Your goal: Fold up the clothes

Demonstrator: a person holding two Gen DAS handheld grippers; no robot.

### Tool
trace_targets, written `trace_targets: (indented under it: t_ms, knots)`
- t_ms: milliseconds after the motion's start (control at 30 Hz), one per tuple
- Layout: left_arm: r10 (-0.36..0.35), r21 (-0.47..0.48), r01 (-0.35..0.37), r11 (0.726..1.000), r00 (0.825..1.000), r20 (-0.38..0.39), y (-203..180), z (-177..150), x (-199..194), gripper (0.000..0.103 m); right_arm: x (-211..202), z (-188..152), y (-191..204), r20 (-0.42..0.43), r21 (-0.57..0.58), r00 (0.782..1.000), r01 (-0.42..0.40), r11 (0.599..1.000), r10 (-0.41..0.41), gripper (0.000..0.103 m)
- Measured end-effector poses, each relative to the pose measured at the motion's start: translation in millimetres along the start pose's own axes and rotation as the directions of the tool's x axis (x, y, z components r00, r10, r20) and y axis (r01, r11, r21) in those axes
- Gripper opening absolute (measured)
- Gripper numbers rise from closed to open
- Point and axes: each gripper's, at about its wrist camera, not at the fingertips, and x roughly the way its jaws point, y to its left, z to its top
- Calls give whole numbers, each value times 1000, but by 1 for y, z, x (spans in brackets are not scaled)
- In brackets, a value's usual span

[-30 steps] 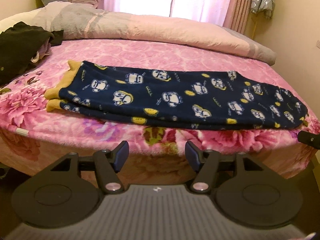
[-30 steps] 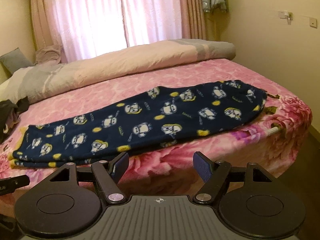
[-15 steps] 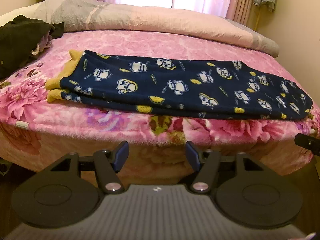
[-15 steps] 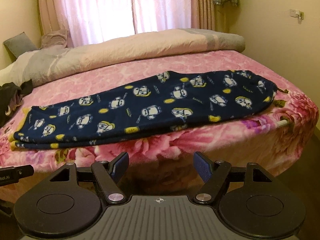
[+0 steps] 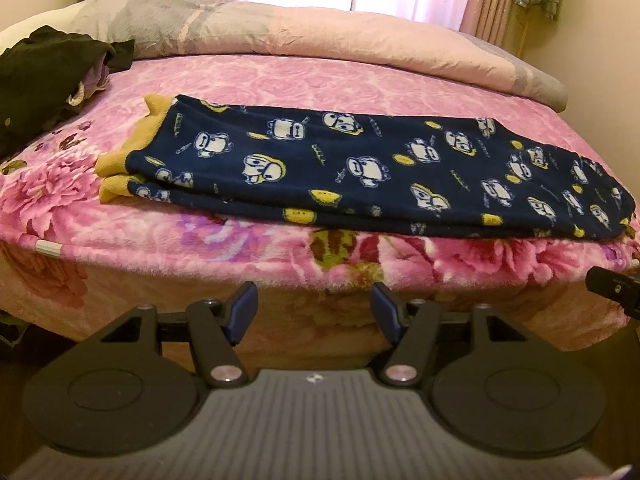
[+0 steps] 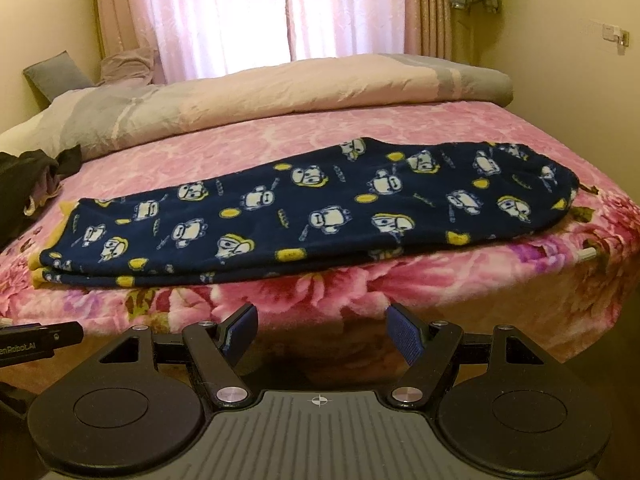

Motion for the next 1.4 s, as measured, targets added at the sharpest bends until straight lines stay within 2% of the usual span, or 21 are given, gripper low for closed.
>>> trace_targets:
  t_ms: [133,233,333,367,433,533,667,733,833,967,1133,1233,1267,1300,1333,1400]
  knots:
    - [-10,-49,10,999,1000,-5,9,7,6,58,6,6,-5,13,19,1000,-14,1000,13,74]
    - [-36,-139,35,990,999,-3,27,16,14,58,13,14,-11,18,39,1000,-26,999,26,74]
    - [-63,-252,65,965,998,14,49,24,23,58,23,22,-21,9,62,999,-32,998,31,74]
    - [-78,-307,79,949,997,17,59,26,27,58,29,25,-26,-2,70,1000,-27,997,27,74]
    - [-96,-428,98,898,995,27,82,29,38,58,39,31,-35,-23,86,1000,-18,996,20,74]
    - [-91,-588,106,802,994,56,117,33,55,58,56,36,-53,-65,114,998,18,993,-11,74]
    - [-53,-770,119,627,992,110,162,34,84,58,78,42,-77,-111,157,992,71,985,-54,74]
    - [-32,-821,133,556,990,139,176,35,96,59,89,45,-89,-133,178,988,98,979,-75,74]
    - [28,-859,132,494,985,168,189,36,113,61,105,50,-107,-168,208,980,139,968,-105,74]
    - [84,-896,66,439,990,114,201,33,133,61,122,57,-121,-195,221,973,169,960,-126,74]
    - [144,-888,76,453,977,157,209,35,143,57,139,67,-128,-212,210,969,174,962,-129,74]
    - [158,-875,69,479,974,163,211,44,152,56,149,70,-131,-216,208,968,172,963,-126,74]
    - [168,-865,53,499,973,157,209,48,153,54,152,71,-132,-217,208,968,170,963,-124,74]
    - [179,-854,36,520,972,149,207,51,154,44,154,72,-133,-218,208,968,168,963,-122,74]
    - [195,-833,4,553,972,134,203,54,152,24,155,72,-134,-220,208,968,167,964,-120,74]
    - [233,-765,-63,642,965,117,193,67,151,16,157,72,-138,-219,212,968,166,963,-119,74]
